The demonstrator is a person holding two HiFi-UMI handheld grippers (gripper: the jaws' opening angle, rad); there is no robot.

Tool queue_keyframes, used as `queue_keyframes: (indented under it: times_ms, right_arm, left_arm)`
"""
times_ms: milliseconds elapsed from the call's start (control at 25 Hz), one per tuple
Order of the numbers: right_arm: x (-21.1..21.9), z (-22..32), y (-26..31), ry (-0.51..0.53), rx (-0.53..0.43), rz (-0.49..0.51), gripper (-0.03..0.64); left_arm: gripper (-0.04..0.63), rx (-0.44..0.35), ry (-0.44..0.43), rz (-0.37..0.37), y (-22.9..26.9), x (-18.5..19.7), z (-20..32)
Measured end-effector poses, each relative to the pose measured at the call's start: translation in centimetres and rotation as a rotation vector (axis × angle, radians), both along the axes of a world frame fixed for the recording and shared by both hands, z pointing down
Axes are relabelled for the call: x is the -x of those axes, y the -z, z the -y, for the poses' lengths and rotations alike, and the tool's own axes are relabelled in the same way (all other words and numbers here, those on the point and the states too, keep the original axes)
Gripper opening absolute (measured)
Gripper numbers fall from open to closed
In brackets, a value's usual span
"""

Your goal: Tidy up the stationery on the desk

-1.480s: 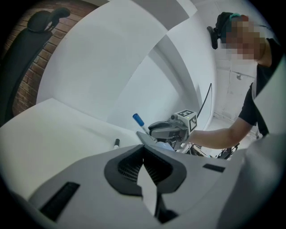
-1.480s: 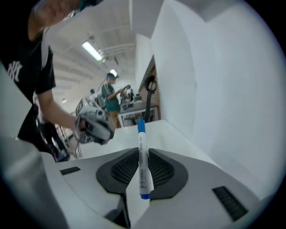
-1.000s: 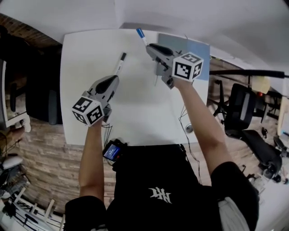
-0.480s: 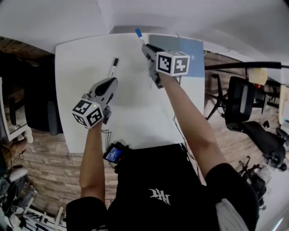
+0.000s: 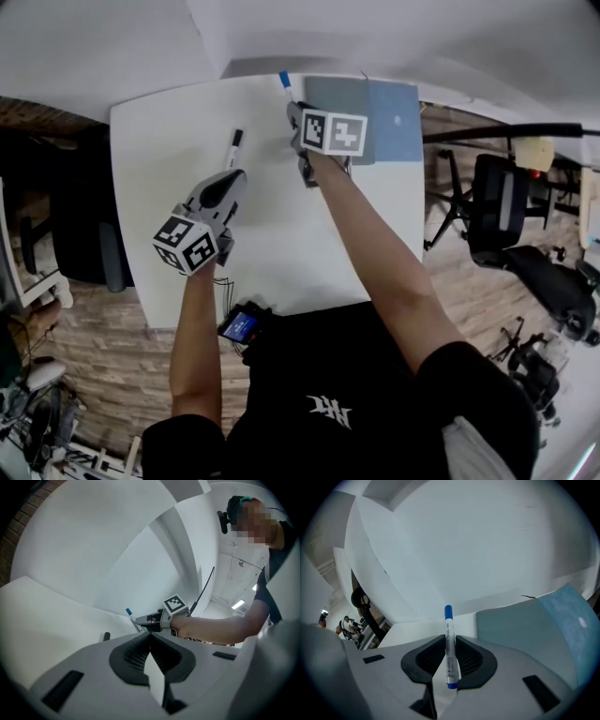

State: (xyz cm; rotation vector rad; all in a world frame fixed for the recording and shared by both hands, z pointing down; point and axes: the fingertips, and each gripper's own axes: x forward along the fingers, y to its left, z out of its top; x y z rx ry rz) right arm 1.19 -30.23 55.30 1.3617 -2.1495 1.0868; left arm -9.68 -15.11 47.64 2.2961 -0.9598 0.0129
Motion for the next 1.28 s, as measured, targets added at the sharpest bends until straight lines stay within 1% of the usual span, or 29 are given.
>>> queue_keyframes:
  times_ms: [200, 520, 960, 1280]
  right_arm:
    - [-0.4, 0.0, -1.1, -0.067, 0.012, -0.029, 0.087]
    - [-0.9, 0.4, -1.8, -0.152, 0.036, -0.067, 0.087]
    - [-1.5, 0.4, -2.6, -0.204, 0.065, -0.134, 0.087]
    - [-1.4, 0.5, -3.1, -0.198, 0.11, -0.184, 0.089]
  left_arm:
    - [0.003, 0.021, -0.008, -0.001, -0.5, 0.0, -0.4]
    - [0.003, 0.022, -0.013, -0.01, -1.0, -0.1, -0.1]
    - [0.003, 0.025, -0.008, -0.017, -1.3, 0.0, -0.2]
    - [0.003, 0.022, 0.002, -0.019, -1.2, 0.2, -0.2]
